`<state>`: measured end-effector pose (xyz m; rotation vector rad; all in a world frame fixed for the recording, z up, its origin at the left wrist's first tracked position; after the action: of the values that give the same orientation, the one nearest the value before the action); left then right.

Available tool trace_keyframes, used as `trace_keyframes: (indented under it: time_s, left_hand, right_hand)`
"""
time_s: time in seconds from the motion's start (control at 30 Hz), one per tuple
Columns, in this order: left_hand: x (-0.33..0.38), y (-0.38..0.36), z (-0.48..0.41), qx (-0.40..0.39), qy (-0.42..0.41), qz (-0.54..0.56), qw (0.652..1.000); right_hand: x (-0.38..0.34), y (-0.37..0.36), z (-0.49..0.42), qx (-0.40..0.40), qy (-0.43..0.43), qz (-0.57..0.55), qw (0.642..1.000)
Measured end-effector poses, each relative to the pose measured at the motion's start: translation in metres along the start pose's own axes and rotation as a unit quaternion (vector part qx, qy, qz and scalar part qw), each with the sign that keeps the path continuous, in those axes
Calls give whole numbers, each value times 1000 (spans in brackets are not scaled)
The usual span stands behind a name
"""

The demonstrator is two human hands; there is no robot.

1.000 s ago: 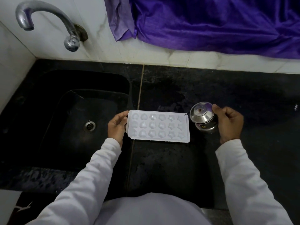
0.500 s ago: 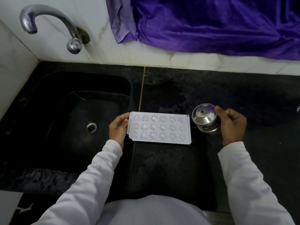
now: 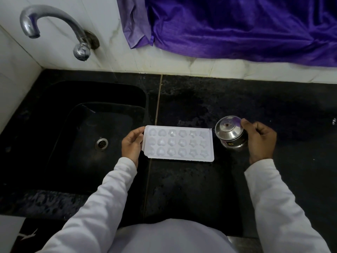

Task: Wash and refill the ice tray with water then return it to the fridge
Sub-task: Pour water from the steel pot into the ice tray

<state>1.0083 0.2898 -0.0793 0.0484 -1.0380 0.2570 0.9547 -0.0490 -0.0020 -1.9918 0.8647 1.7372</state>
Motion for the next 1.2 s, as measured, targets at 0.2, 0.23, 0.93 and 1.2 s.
trace_keyframes:
  time_s: [0.2,0.23,0.93,1.2]
  left_hand:
    - [1,-1,3,-5,0,4,1000]
    - [1,0,3,-7,0,3,1000]
    - [-1,-1,1,1,6,15,1000]
    - [-2,0,2,1,3,15,1000]
  right_hand:
    - [-1,4,2,11,-21,-35,999]
    - [-2,4,3,11,-22,-34,999]
    - [-3,8,19,-13,0,27,1000]
    - [-6,11,19,-16,8,34,999]
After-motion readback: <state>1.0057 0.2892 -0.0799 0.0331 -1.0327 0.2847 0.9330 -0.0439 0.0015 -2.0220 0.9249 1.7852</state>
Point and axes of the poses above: each hand's wrist, its own z-axis away from the middle knuckle, its own y-axis out of the back of the hand, x = y × z, the point moved 1 cm from there along -z, towards the middle knuckle, and after that the axes turned 11 degrees about y, right-handed, at the moved point
